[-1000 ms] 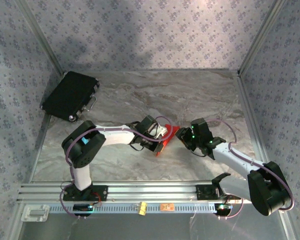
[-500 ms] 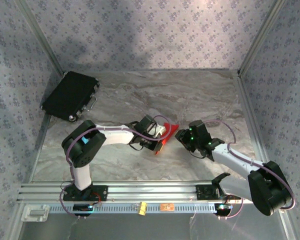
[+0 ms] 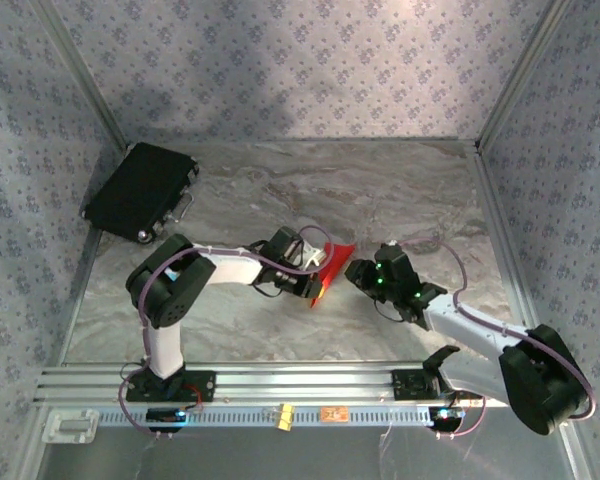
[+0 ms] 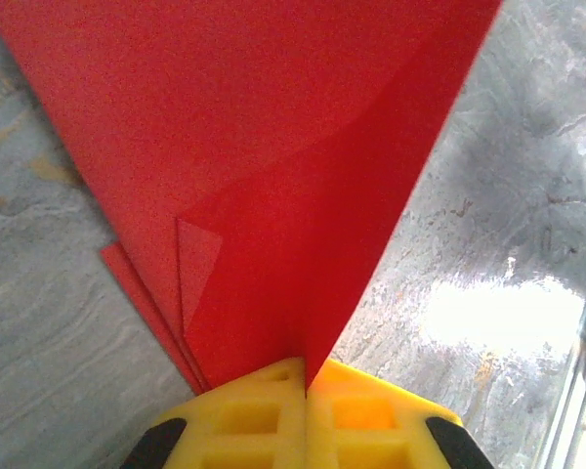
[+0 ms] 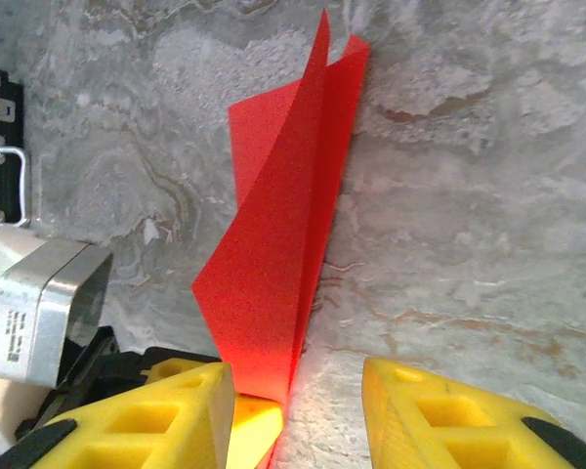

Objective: Fold a paper plane with a square sheet of paper (pick it up from the middle)
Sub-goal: Fold the wing for the fifth time at the center of the table.

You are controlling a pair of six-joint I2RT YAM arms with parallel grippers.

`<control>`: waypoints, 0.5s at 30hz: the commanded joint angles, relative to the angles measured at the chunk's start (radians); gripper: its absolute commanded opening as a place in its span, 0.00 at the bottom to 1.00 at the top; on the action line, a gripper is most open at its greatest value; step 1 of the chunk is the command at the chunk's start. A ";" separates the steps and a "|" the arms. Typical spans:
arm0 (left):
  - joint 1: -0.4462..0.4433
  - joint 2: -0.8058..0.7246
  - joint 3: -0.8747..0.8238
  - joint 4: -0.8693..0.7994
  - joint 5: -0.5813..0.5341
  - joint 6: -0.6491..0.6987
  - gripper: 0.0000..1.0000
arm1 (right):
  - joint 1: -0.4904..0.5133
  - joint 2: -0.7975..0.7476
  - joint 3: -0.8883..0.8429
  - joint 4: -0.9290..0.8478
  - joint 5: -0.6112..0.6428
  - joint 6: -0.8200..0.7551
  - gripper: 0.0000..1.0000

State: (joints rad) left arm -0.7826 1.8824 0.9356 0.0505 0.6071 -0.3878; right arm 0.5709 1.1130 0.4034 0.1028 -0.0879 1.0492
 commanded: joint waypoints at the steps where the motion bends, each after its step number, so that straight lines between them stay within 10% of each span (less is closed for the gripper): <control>1: 0.013 0.044 -0.008 -0.033 0.052 0.007 0.00 | -0.009 0.037 -0.008 0.080 -0.073 -0.040 0.39; 15: 0.078 0.050 -0.052 0.007 0.163 -0.037 0.00 | -0.045 0.321 0.101 0.278 -0.326 -0.110 0.19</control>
State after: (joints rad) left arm -0.7200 1.9022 0.9092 0.0906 0.7486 -0.4133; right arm 0.5346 1.3884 0.4629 0.3077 -0.3351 0.9741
